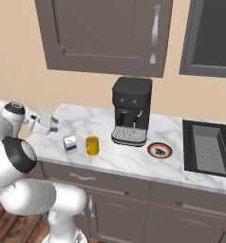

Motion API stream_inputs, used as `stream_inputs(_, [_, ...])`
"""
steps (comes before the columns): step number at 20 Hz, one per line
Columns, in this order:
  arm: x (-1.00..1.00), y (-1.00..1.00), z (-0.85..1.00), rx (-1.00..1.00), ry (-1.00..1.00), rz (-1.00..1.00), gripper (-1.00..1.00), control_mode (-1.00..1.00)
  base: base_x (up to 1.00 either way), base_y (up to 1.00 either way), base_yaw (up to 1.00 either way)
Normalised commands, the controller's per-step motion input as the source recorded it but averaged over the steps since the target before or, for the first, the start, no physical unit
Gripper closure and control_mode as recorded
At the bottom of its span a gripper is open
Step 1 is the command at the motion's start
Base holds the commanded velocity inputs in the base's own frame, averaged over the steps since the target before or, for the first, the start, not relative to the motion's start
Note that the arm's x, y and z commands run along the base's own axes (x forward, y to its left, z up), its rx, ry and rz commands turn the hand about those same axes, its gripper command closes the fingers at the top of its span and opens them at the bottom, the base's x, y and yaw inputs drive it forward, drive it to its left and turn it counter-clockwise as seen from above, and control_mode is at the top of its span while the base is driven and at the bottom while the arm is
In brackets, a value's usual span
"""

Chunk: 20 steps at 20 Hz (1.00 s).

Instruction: Take a sugar cube from the saucer and place it inside the coffee. Then, grab milk from the fridge and place it next to the coffee on the counter to sweeten the coffee.

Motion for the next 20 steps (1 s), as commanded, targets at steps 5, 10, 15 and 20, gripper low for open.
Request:
stream_inputs(5, [-1.00, -0.82, 0.92, 0.08, -0.53, 0.00, -1.00, -1.00, 0.00, 0.00, 0.00])
stream_inputs(10, [-1.00, -1.00, 0.80, 0.13, -0.55, 0.02, -1.00, -1.00, 0.00, 0.00, 0.00])
stream_inputs(15, [-1.00, -1.00, 0.45, 0.24, -0.39, 0.01, -1.00, -1.00, 0.00, 0.00, 0.00])
stream_inputs(20, [-0.98, -1.00, 0.20, 0.29, -0.26, 0.00, -1.00, -1.00, 0.00, 0.00, 0.00])
